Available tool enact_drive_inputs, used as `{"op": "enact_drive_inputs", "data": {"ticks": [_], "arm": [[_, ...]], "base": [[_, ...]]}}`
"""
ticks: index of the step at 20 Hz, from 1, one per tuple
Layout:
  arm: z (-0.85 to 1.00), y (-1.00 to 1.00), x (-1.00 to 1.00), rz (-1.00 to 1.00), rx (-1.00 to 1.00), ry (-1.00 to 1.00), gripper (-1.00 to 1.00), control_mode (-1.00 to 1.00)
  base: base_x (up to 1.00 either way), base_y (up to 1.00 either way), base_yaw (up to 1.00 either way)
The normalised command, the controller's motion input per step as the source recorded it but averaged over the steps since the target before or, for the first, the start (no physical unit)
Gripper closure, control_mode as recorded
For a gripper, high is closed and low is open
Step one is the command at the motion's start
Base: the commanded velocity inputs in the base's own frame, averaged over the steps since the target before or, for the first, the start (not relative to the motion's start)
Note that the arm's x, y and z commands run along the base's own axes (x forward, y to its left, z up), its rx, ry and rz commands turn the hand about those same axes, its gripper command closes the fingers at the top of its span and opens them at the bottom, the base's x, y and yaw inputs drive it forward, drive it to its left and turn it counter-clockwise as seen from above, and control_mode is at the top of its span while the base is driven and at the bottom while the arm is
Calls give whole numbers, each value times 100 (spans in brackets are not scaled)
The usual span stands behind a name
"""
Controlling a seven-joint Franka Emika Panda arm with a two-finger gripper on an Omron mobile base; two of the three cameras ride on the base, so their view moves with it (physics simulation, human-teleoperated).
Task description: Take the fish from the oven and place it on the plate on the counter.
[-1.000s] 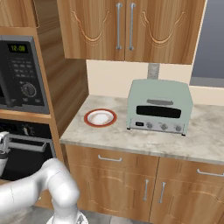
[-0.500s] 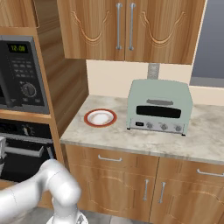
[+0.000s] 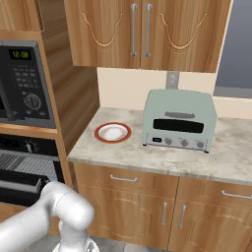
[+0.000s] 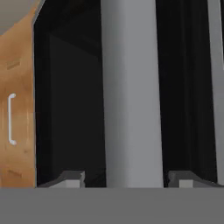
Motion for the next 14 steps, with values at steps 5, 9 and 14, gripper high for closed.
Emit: {"op": "enact_drive_inputs", "data": {"ticks": [5, 9, 14], "arm": [[-83, 0, -83, 0, 0, 15, 100, -100], [-92, 0, -83, 0, 0, 17, 100, -100], [-100, 0, -85, 0, 0, 14, 100, -100]], "base": [[0, 0, 0], [0, 0, 0], [0, 0, 0]]}}
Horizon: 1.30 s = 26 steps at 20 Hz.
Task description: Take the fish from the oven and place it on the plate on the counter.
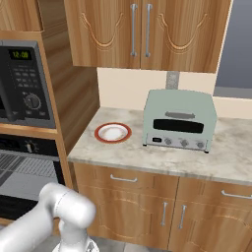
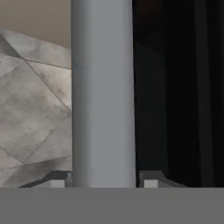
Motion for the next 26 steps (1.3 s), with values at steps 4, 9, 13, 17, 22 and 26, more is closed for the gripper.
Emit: {"op": "enact_drive_inputs", "data": {"ticks": [4, 9, 13, 17, 22, 26], "arm": [[-100, 0, -79, 0, 0, 11, 100, -100], [-53, 0, -54, 2, 0, 2, 100, -100], [0, 5, -25, 2, 0, 0, 100, -100], [0, 36, -22, 0, -1, 0, -100, -100], [29, 0, -79, 0, 2, 0, -100, -100], [86, -3, -78, 0, 7, -8, -100, -100]], "base": [[0, 0, 0], [0, 0, 0], [0, 0, 0], [0, 0, 0], [0, 0, 0], [0, 0, 0]]}}
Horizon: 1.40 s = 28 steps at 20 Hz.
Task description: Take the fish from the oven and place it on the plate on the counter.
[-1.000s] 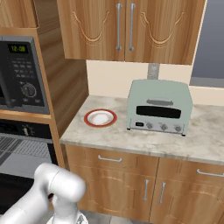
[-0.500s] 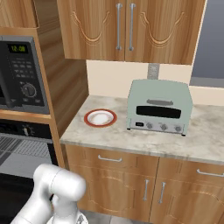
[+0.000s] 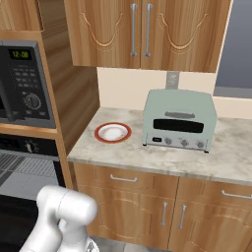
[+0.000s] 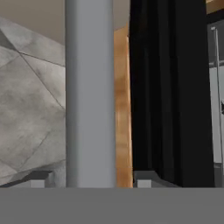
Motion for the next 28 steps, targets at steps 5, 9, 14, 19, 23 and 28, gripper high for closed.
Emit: {"op": "enact_drive_inputs", "data": {"ticks": [5, 9, 14, 19, 23, 28], "arm": [[100, 0, -47, 0, 4, -11, -100, -100], [100, 0, -28, 2, 1, -8, -100, -100], [100, 0, -34, 1, 1, -10, -100, -100], [100, 0, -3, 1, 0, -10, -100, -100], [64, -1, 31, 2, 0, -1, -100, -100], [0, 0, 97, 0, 0, 11, -100, -100]], "base": [[0, 0, 0], [0, 0, 0], [0, 0, 0], [0, 0, 0], [0, 0, 0], [0, 0, 0]]}}
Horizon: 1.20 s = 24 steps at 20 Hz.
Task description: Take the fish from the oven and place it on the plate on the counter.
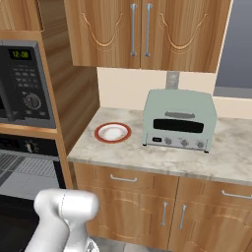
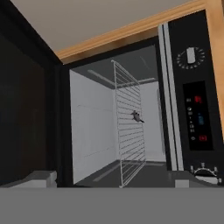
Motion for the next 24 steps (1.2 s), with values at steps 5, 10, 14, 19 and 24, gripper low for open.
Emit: {"op": "enact_drive_inputs", "data": {"ticks": [5, 10, 14, 19, 24], "arm": [[4, 1, 87, 0, 0, 7, -100, -100], [0, 0, 96, 0, 0, 1, -100, -100], [-11, 2, 74, 0, 0, 0, -100, -100], [-38, 24, 21, 0, -14, -6, -100, -100], [-27, 20, 12, 0, -33, -12, -100, -100]], "base": [[0, 0, 0], [0, 0, 0], [0, 0, 0], [0, 0, 0], [0, 0, 0]]}}
